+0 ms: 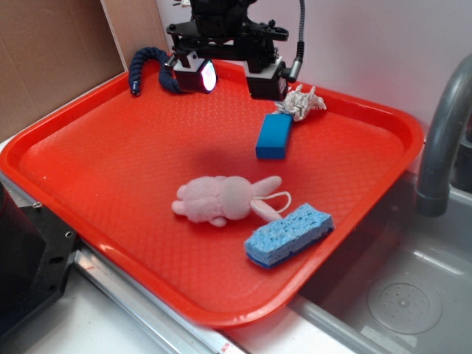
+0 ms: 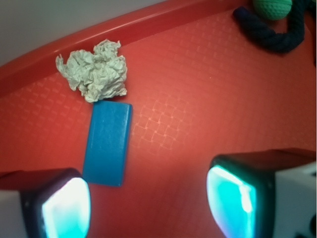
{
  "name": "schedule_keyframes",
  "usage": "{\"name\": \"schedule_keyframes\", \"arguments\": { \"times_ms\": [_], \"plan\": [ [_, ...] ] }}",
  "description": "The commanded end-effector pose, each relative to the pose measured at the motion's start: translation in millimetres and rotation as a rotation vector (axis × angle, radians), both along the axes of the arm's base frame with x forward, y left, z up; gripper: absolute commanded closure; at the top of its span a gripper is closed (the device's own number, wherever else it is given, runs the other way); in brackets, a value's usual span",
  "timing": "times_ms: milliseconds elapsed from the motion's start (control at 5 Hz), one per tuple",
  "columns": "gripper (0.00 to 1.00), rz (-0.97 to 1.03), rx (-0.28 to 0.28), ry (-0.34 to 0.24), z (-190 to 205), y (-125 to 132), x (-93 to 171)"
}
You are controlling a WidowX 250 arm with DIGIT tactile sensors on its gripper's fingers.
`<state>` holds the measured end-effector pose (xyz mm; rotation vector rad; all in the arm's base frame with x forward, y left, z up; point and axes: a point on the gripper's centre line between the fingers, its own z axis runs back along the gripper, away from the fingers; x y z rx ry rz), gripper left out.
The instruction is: Grab the blue block.
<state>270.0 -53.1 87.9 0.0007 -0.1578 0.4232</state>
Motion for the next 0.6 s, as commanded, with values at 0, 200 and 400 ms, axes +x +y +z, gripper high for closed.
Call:
{"name": "schedule_keyframes", "arguments": {
  "times_ms": [0,200,400],
  "plan": [
    [0.0,0.11,-0.124,0.028,-22,-14,49],
    [0.0,0.115,-0.123,0.065,-34,-19,57],
    [0.0,0.104,-0.095,0.094,-37,-10,38]
  ]
}}
